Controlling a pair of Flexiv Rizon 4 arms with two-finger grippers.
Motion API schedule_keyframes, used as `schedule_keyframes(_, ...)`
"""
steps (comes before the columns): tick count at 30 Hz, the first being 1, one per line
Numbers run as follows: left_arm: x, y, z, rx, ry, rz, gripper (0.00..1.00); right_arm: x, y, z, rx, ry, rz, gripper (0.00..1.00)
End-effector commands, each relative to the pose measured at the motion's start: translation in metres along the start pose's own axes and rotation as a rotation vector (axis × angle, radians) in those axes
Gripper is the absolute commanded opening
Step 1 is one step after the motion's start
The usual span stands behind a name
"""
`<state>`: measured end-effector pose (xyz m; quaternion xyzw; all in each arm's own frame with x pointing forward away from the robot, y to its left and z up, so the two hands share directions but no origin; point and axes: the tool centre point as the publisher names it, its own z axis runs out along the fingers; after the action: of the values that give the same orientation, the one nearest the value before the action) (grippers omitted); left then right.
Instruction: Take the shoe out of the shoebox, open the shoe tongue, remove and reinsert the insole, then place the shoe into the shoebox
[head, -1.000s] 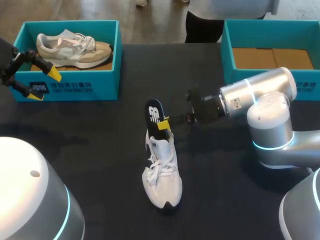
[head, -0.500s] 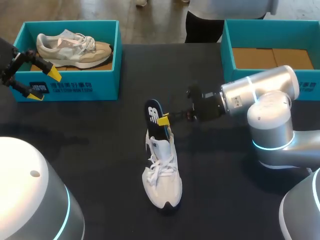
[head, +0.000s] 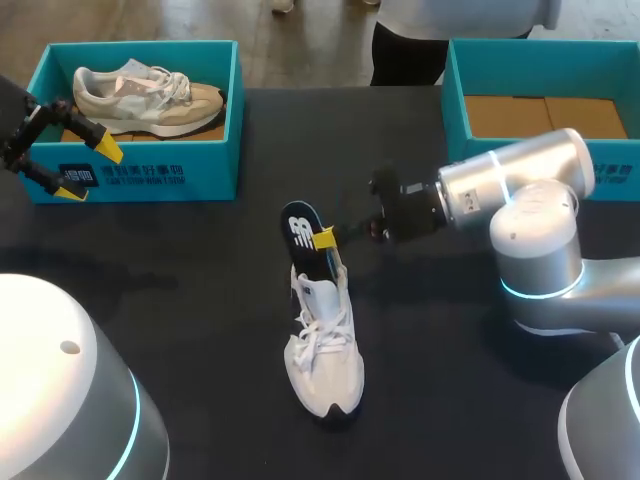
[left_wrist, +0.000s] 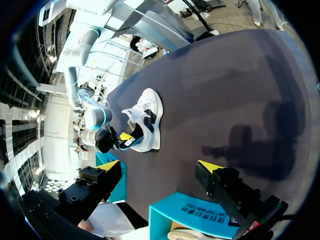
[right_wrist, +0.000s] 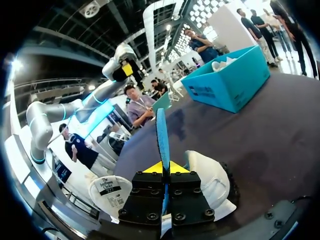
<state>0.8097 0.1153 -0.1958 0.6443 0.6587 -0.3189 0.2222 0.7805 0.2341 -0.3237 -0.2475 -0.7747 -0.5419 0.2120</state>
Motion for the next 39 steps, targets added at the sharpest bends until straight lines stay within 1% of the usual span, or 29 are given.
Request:
schedule_keyframes(1,0.0,0.0,0.0,0.0,0.001,0.001,1.0,-0.002,-0.003,0.0,0.006,-0.001,0.015,0.0)
schedule_keyframes(9,0.0,0.0,0.0,0.0,0.001,0.001,1.0,-0.011,-0.022,-0.001,-0.007,0.023,0.076,0.0)
schedule_keyframes(14,0.0,0.0,0.0,0.0,0.001,0.001,1.0,-0.01,-0.026,-0.004,-0.04,0.009,0.078,0.0)
schedule_keyframes(17,0.0,0.0,0.0,0.0,0.001,0.001,1.0,-0.01,-0.028,-0.005,-0.041,0.009,0.078,0.0)
schedule_keyframes(24,0.0,0.0,0.0,0.0,0.001,0.001,1.0,-0.01,-0.035,-0.003,-0.013,0.024,0.104,0.0)
schedule_keyframes(27,0.0,0.0,0.0,0.0,0.001,0.001,1.0,-0.009,-0.038,-0.001,0.022,0.041,0.123,0.0)
schedule_keyframes(39,0.0,0.0,0.0,0.0,0.001,0.001,1.0,-0.008,-0.052,0.0,0.012,0.036,0.14,0.0)
